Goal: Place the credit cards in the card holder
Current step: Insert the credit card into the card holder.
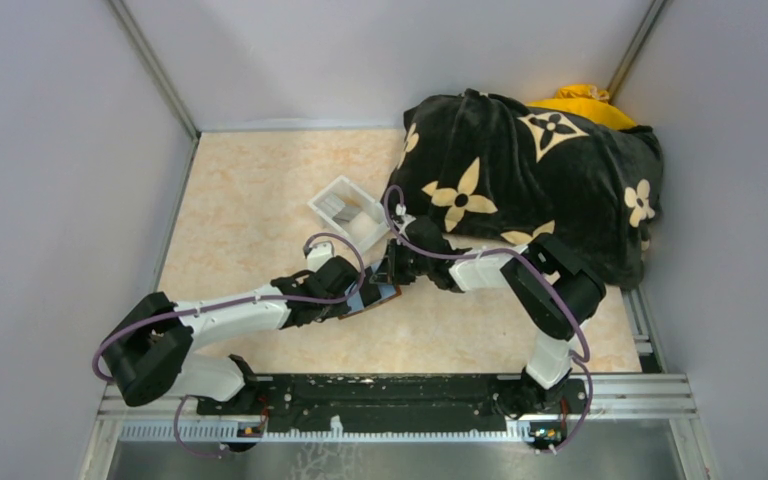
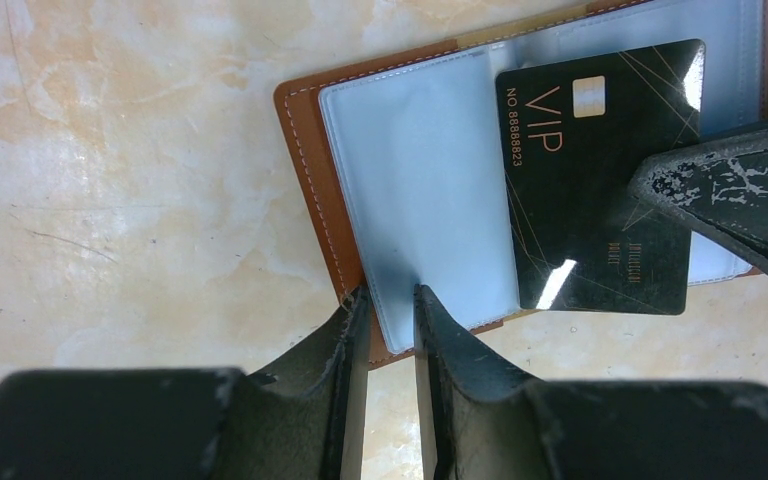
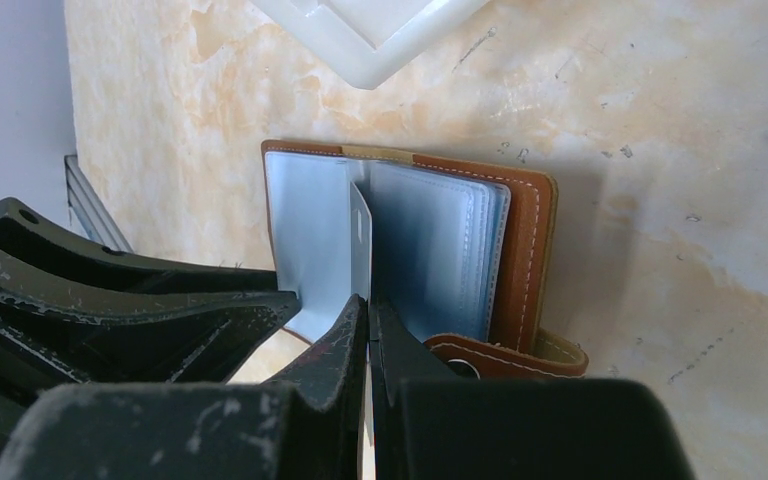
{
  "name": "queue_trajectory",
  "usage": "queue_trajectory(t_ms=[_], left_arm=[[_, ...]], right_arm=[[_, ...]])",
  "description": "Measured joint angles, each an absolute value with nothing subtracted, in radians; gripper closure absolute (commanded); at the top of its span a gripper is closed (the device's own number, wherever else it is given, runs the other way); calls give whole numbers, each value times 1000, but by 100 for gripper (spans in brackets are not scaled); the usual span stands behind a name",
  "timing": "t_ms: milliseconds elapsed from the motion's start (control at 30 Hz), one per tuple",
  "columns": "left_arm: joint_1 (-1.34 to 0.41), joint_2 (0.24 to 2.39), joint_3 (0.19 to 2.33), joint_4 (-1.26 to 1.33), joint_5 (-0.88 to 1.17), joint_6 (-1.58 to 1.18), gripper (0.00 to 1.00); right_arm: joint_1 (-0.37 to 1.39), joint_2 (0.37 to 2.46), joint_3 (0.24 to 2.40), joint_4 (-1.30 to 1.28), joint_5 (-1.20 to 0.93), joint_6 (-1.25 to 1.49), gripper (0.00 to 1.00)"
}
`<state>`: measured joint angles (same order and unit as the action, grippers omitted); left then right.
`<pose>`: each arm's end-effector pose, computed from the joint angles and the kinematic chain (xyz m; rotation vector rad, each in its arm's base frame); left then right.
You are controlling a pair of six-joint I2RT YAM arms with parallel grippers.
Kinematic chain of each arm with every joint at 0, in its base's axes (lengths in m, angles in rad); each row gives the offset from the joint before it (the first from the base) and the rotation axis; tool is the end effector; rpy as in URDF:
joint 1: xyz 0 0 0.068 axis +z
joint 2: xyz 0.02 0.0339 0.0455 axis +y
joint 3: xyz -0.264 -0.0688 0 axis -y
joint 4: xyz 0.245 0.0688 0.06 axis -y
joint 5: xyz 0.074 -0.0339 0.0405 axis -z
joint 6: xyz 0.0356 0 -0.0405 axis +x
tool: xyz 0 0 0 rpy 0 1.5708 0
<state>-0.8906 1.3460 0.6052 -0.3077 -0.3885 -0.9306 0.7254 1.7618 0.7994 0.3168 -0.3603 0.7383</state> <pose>0.1588 -0.1748 0.1571 -0.1823 2.5098 -0.2273 0.2499 0.2383 0.1414 -0.2055 2.4370 1.1417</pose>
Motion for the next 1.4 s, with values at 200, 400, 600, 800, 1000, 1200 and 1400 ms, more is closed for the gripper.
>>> queue_trajectory(t_ms=[200,400,600,800,1000,1200,1400], left_arm=[[-891,1346,603,-305,-388,-931,72],[-891,1350,602,-295,-389,-930,72],[-892,1359,598,-259,-389,-930,72],[-892,1359,595,-253,-391,-930,72],[-892,1359,595,-253,-399,-929,71],[-892,1366,596,-252,-401,-922,71],[-892,1367,595,-249,-400,-915,71]], right_arm=[[721,1778,797,337,-361,748,100],[714,1810,797,371,-365,764,100],[710,1825,797,405,-369,772,100],[710,1830,797,413,-384,769,100],[710,1838,808,387,-404,737,100],[708,1857,833,370,-438,706,100],[715,1879,858,362,-455,697,100]])
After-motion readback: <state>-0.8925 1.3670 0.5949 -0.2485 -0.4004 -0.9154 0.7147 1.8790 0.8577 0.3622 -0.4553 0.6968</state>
